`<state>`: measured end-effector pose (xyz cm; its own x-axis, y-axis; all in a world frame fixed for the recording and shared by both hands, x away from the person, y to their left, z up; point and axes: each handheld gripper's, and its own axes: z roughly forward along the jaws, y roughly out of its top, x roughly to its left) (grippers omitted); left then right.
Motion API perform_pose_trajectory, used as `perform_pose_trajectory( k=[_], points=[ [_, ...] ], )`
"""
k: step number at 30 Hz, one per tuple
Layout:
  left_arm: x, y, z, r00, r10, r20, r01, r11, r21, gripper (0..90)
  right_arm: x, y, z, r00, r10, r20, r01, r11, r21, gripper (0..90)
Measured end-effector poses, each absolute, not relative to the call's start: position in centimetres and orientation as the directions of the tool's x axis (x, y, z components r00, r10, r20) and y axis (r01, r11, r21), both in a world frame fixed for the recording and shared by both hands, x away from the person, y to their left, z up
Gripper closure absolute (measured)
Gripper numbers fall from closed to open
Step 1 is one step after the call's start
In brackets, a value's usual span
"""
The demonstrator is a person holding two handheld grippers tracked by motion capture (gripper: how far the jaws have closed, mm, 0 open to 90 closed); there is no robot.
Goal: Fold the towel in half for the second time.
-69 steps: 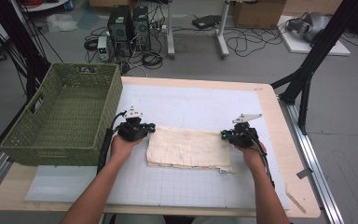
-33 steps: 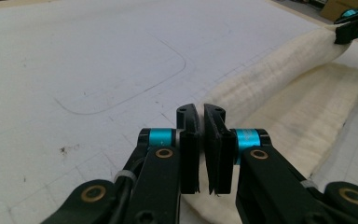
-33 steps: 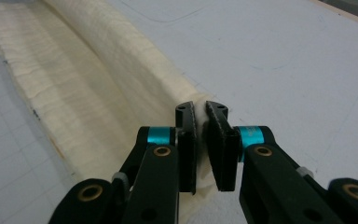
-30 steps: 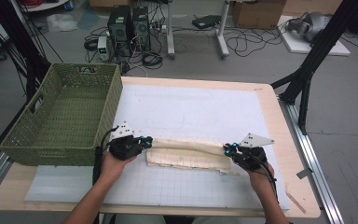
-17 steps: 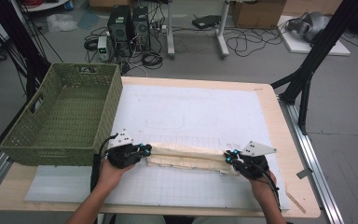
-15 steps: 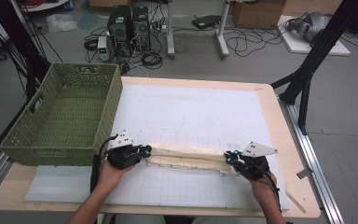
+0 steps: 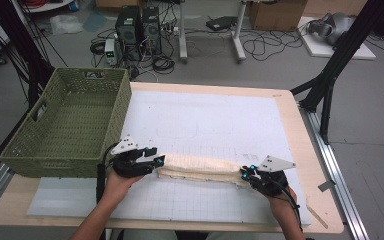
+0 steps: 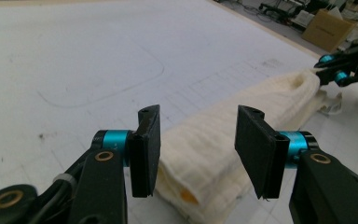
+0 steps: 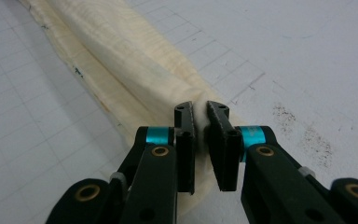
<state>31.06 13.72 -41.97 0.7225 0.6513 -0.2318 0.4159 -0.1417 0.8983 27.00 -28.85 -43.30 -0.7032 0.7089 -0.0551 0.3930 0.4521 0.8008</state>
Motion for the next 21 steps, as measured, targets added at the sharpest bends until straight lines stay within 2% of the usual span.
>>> perform_pose_trajectory(
  k=[7, 12, 18, 21],
  points=[
    [32.3, 11.9, -43.4, 0.732, 0.642, -0.229, 0.452, -0.206, 0.868, 61.2, 26.7, -29.3, -42.8, -0.694, 0.717, -0.064, 0.39, 0.45, 0.804, 76.7],
    [32.0, 11.3, -44.4, 0.742, 0.637, -0.209, 0.47, -0.27, 0.84, 66.5, 26.3, -29.9, -41.8, -0.675, 0.736, -0.055, 0.369, 0.401, 0.838, 72.2],
    [31.5, 11.1, -44.5, 0.75, 0.628, -0.206, 0.468, -0.284, 0.837, 67.1, 26.1, -30.1, -40.1, -0.645, 0.763, -0.039, 0.339, 0.331, 0.881, 65.3],
    [31.4, 11.0, -44.6, 0.748, 0.628, -0.214, 0.478, -0.287, 0.83, 67.2, 26.8, -29.5, -40.0, -0.616, 0.787, -0.038, 0.357, 0.322, 0.877, 61.0]
  ],
)
